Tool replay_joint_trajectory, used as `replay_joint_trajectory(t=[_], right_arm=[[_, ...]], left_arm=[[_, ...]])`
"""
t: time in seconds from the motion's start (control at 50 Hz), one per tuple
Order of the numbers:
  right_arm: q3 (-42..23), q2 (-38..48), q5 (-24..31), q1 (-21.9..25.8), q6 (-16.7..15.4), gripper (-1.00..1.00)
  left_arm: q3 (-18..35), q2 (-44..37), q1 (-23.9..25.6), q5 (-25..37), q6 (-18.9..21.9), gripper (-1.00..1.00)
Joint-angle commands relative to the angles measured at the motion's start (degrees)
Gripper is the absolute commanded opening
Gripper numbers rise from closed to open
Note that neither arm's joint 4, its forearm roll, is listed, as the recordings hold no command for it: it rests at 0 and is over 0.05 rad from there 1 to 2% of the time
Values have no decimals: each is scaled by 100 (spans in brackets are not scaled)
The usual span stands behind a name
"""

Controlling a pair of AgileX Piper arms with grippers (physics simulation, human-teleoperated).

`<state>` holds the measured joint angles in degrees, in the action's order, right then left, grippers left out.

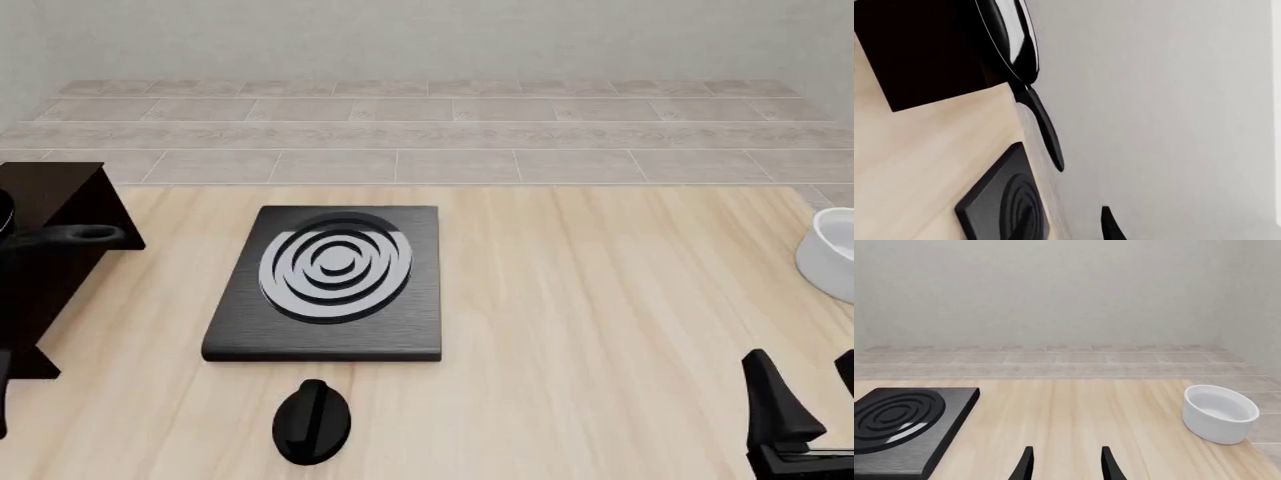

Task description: Put the frying pan on top of the cabinet.

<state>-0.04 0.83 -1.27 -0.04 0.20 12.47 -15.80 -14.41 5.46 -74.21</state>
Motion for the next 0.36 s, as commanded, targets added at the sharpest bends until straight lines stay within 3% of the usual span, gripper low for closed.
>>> replay_joint_trajectory(t=[0.02,0.04,0.06,0.36], right_arm=[[-1,-3,-9,6,1,100],[3,-47,27,6,4,100],[3,-51,36,1,13,100],[3,-72,39,38,-24,100]], left_arm=[[144,713,52,807,42,100],[201,855,52,998,63,100],[563,1505,322,1978,329,100],[900,1579,309,2404,232,100]])
